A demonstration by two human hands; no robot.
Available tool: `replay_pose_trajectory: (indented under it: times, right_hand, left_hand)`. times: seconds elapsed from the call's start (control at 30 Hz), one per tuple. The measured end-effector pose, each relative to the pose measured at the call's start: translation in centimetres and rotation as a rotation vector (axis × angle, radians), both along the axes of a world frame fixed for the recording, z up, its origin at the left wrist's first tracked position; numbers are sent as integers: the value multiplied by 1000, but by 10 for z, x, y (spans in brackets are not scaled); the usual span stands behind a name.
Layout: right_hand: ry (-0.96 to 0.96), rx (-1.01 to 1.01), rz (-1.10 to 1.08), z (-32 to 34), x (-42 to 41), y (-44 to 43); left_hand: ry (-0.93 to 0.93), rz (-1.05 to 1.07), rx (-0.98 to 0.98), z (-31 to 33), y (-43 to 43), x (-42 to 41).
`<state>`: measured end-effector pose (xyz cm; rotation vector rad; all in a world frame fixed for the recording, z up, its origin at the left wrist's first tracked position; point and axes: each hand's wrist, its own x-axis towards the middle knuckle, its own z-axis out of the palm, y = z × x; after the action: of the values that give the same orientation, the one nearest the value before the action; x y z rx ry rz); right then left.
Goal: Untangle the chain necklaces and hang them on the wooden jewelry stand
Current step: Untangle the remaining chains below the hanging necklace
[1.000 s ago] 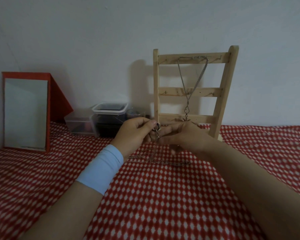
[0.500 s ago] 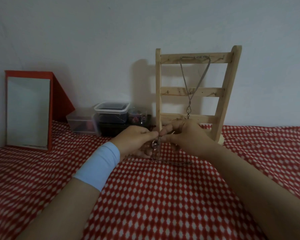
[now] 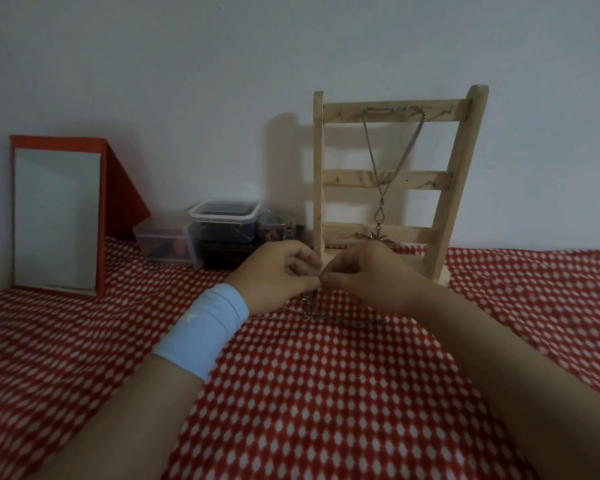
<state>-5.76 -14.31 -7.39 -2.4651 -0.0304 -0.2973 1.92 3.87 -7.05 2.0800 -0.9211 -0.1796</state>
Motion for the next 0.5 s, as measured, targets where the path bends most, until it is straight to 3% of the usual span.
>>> replay_pose_trajectory:
  times: [0.27, 0.4, 0.5]
  right_hand:
    - [148, -120, 75, 6, -4, -6]
    - [80, 195, 33, 2, -5, -7]
    - [100, 300, -5, -1, -6, -7]
  left_hand:
    - [-166, -84, 81, -4, -3, -6]
    - [-179, -68, 116, -3, -2, -4]
    - [-134, -69, 118, -3, -3, -2]
